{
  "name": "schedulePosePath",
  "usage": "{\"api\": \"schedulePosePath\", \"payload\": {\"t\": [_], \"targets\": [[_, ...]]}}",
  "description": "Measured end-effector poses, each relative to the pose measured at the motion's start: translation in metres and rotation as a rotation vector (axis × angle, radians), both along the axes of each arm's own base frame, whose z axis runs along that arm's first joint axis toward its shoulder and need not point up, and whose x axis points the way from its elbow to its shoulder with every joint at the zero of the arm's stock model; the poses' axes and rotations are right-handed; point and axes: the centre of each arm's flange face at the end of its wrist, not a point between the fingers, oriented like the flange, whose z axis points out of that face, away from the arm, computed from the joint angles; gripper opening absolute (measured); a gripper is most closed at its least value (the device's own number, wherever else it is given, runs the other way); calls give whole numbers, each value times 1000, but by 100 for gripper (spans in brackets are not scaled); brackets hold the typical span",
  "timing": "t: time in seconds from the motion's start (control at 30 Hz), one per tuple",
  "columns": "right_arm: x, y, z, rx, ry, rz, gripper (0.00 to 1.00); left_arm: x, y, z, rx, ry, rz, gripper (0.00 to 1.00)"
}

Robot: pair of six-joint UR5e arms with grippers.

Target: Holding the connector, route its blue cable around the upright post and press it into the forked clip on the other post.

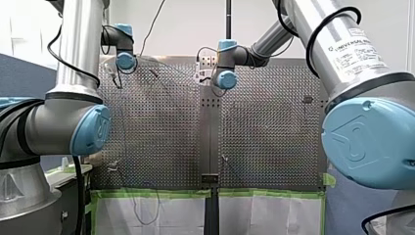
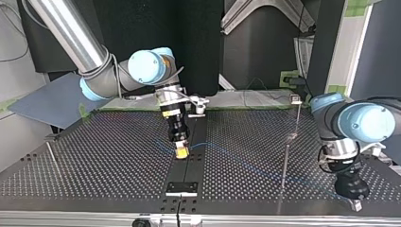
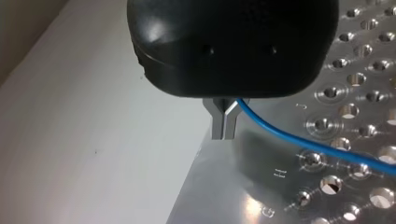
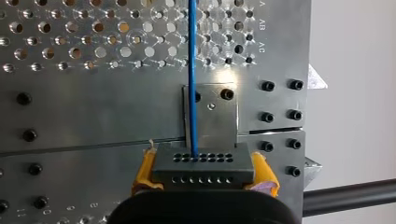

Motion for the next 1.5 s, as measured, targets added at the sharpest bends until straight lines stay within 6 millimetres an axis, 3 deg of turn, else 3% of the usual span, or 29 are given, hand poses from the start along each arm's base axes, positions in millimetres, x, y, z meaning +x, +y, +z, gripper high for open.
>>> {"api": "schedulePosePath", "payload": {"t": [0.1,0.63,1.1,1.13,1.17,1.2,1.23,1.27,1.5], "targets": [[0,0,-1,2,2,0,0,-3,-4,-3,2,24,16,0],[1,-1,-8,17,8,1,0,-19,-19,-57,25,124,54,0],[6,-2,-54,95,90,2,0,-27,-28,-88,32,131,32,0],[6,-2,-57,100,96,2,0,-27,-28,-89,33,131,32,39],[6,-1,-59,104,101,2,0,-28,-28,-90,34,132,33,57],[5,0,-62,110,107,1,0,-28,-28,-91,36,133,33,57],[5,0,-64,113,110,1,0,-29,-28,-93,41,134,33,87],[5,1,-67,117,114,1,0,-29,-28,-95,45,137,33,100],[1,8,-85,145,143,1,0,-38,-30,-115,41,183,26,100]]}}
